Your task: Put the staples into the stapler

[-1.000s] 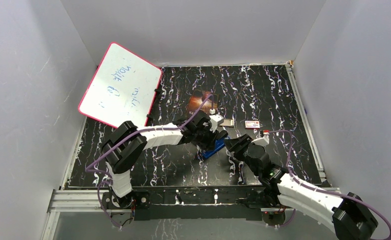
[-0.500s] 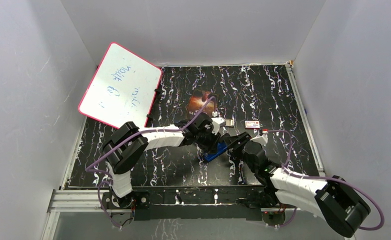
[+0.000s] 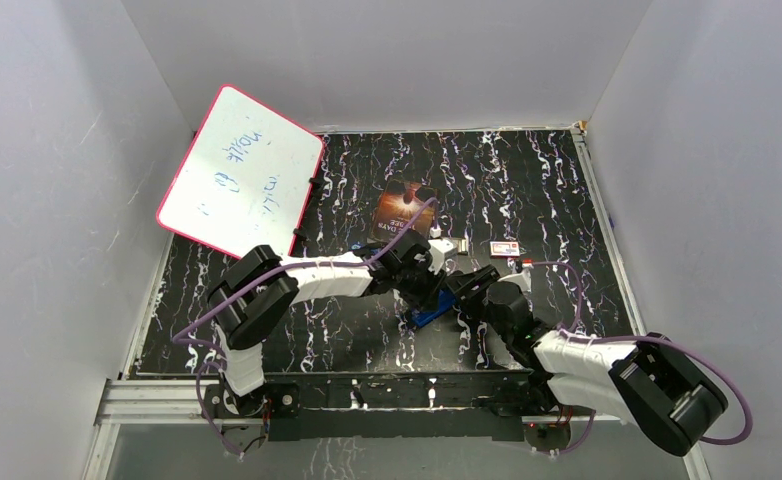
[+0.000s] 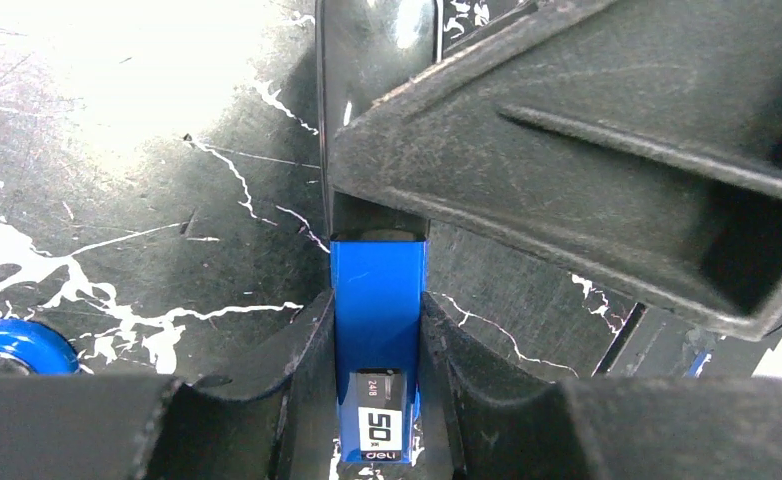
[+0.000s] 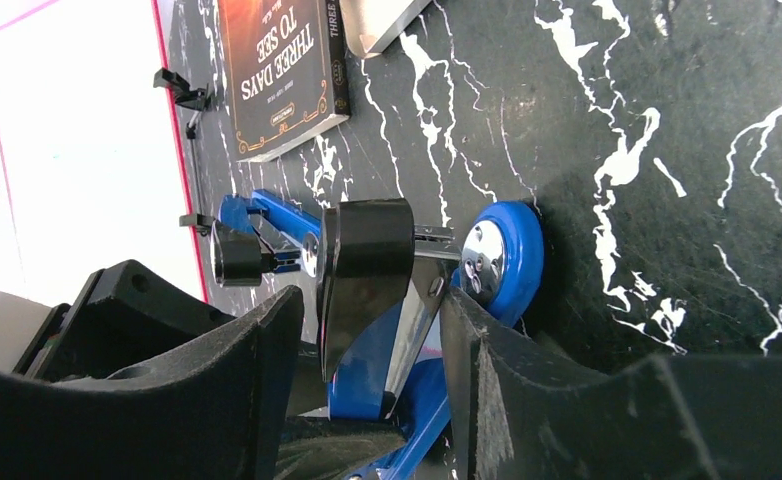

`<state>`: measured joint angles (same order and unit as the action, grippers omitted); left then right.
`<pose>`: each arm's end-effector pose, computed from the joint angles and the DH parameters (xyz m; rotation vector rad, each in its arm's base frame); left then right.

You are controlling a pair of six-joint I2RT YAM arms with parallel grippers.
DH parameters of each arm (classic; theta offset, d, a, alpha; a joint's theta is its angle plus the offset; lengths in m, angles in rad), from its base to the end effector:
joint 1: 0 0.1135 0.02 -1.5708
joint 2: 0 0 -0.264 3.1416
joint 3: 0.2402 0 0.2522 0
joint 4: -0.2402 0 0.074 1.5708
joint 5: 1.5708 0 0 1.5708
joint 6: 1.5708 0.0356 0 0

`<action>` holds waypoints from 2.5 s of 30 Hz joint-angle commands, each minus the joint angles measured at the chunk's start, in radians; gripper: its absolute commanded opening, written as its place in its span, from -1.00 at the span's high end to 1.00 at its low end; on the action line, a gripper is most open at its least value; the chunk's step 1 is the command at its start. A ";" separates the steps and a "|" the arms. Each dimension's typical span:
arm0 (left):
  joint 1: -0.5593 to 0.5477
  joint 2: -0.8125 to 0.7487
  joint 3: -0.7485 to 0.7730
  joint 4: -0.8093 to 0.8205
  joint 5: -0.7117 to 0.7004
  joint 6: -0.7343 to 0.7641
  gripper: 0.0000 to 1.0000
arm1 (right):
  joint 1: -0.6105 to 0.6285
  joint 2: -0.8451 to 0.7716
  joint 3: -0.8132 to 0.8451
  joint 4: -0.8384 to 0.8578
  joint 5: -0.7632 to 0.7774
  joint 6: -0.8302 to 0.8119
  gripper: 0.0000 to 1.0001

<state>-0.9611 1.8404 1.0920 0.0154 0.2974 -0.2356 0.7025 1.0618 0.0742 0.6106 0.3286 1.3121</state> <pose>0.2153 -0.3265 0.1730 1.0230 2.2344 -0.9185 0.1421 0.1052 0.1330 0.8372 1.8899 0.9982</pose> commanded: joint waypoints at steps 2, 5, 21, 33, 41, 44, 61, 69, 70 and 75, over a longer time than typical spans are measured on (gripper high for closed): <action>-0.027 0.028 0.046 -0.023 -0.001 0.005 1.00 | -0.006 0.018 0.029 0.018 -0.015 0.042 -0.18; -0.031 0.030 0.053 -0.023 0.005 0.017 1.00 | -0.010 0.033 0.029 0.025 -0.019 0.041 -0.15; -0.036 0.047 0.086 -0.064 -0.013 0.075 1.00 | -0.020 -0.009 0.024 -0.014 -0.009 -0.020 0.48; -0.036 0.055 0.100 -0.070 0.007 0.086 1.00 | -0.028 0.034 0.004 0.093 -0.061 -0.043 -0.34; -0.037 0.057 0.108 -0.083 -0.020 0.101 1.00 | -0.029 0.001 0.001 0.039 -0.050 -0.042 0.35; -0.036 0.060 0.116 -0.098 -0.038 0.113 1.00 | -0.028 -0.055 0.004 -0.013 -0.043 -0.053 -0.11; -0.036 0.049 0.188 -0.176 -0.048 0.336 -0.26 | -0.029 -0.748 0.097 -0.785 0.334 -0.197 -0.43; 0.011 -0.112 0.244 -0.409 0.097 0.623 -0.37 | -0.029 -0.621 0.106 -0.705 0.266 -0.225 -0.47; 0.034 -0.174 0.221 -0.419 0.127 0.672 -0.36 | -0.029 -0.619 0.104 -0.694 0.257 -0.228 -0.48; 0.207 -0.334 0.044 -0.388 0.200 0.923 -0.40 | -0.030 -0.647 0.095 -0.619 0.202 -0.306 -0.50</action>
<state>-0.8879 1.6535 1.2312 -0.3222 0.3943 0.4095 0.6697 0.4366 0.1333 -0.1143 0.5640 1.0813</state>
